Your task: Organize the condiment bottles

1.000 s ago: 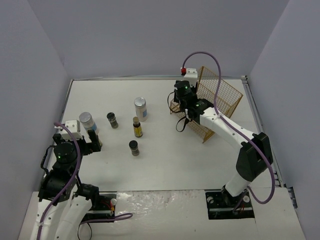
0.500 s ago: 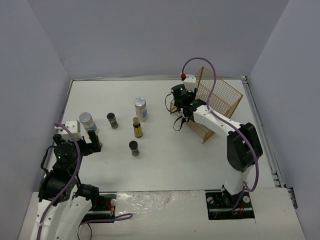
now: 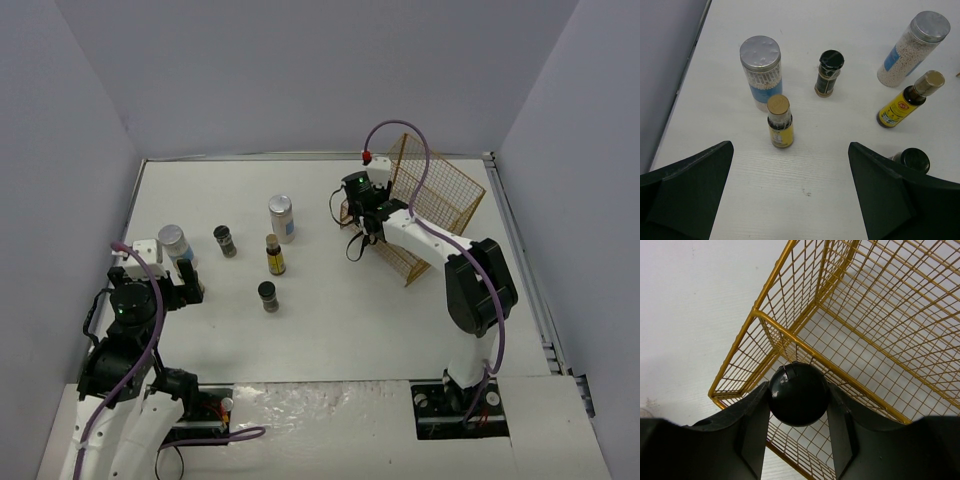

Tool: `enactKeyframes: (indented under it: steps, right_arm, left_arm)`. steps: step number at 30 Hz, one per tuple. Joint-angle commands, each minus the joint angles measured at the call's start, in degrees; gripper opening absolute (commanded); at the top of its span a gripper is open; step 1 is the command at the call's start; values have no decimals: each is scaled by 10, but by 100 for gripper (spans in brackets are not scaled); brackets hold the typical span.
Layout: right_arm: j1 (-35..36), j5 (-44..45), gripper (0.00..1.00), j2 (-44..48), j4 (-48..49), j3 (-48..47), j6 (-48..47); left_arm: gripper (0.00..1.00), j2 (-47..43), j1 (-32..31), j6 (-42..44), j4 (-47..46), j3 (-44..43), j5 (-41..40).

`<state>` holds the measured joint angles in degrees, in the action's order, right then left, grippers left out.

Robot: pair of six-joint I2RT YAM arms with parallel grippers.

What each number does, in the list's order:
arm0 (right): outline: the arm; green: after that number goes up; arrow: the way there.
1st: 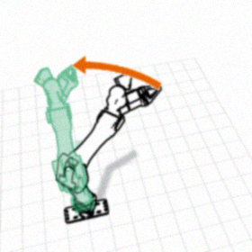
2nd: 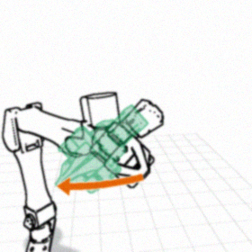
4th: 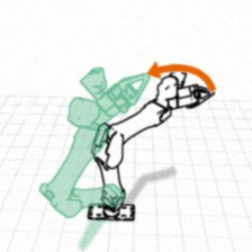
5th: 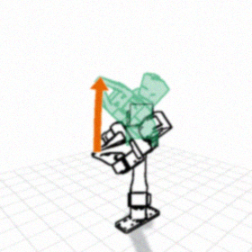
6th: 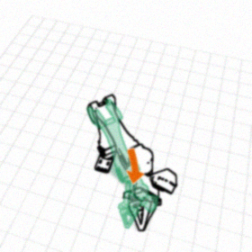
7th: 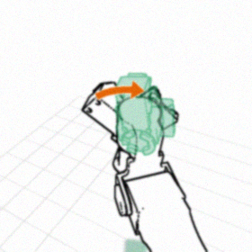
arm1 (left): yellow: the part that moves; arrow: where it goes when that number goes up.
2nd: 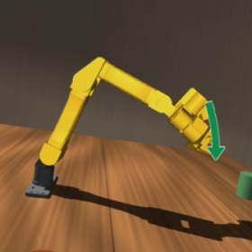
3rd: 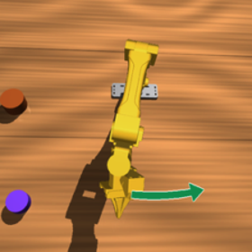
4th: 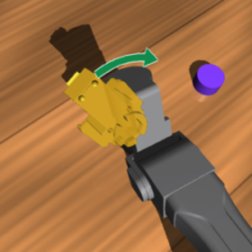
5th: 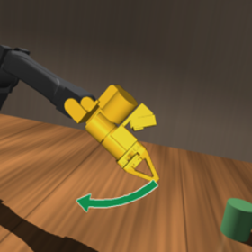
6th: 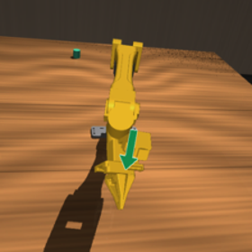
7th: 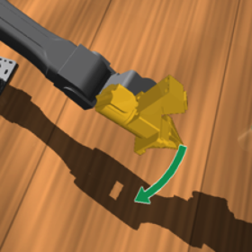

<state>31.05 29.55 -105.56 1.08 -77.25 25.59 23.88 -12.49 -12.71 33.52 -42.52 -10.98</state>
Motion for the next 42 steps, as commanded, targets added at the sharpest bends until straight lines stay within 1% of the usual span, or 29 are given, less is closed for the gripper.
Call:
enactKeyframes:
  steps: [1, 5, 12, 14, 16, 18, 21, 23, 24, 27, 28, 31, 34, 36, 42]
  right_arm:
    - [-4, -6, 48, 15, 15, 0, 15]
    - [-4, -16, 60, 40, 9, 7, 17]
    - [0, -45, 73, 104, -7, 13, -1]
    - [2, -54, 77, 129, -31, 11, -12]
    - [3, -65, 83, 147, -43, 9, -23]
    - [5, -91, 88, 168, -58, 8, -40]
    - [18, -154, 91, 197, -69, 14, -80]
    - [51, -190, 95, 214, -69, 26, -123]
    - [73, -194, 98, 218, -68, 31, -138]
    - [150, -216, 100, 226, -62, 52, -198]
    - [151, -230, 100, 225, -59, 52, -208]
    - [195, -265, 100, 223, -34, 77, -221]
    - [225, -289, 100, 221, 23, 112, -228]
    - [243, -324, 100, 214, 49, 122, -231]
    - [282, -353, 96, 161, 87, 118, -248]
  left_arm:
    - [97, 14, -2, -5, -35, -16, 1]
    - [97, 13, -2, -5, -35, -17, 2]
    - [97, 16, -2, -4, -34, -17, 1]
    - [97, 16, -2, -4, -33, -18, 1]
    - [97, 16, -2, -4, -33, -19, 2]
    - [97, 15, -2, -4, -34, -19, 3]
    - [97, 15, -2, -3, -35, -19, 3]
    - [97, 15, -2, -2, -36, -19, 4]
    - [97, 15, -1, -2, -37, -19, 4]
    - [97, 15, -1, -1, -37, -19, 6]
    - [97, 15, -1, -1, -37, -19, 6]
    - [97, 16, -1, -1, -35, -20, 8]
    - [97, 15, -1, -1, -34, -20, 8]
    - [97, 13, -1, -1, -35, -20, 5]
    - [97, 13, -1, 0, -35, -20, 6]
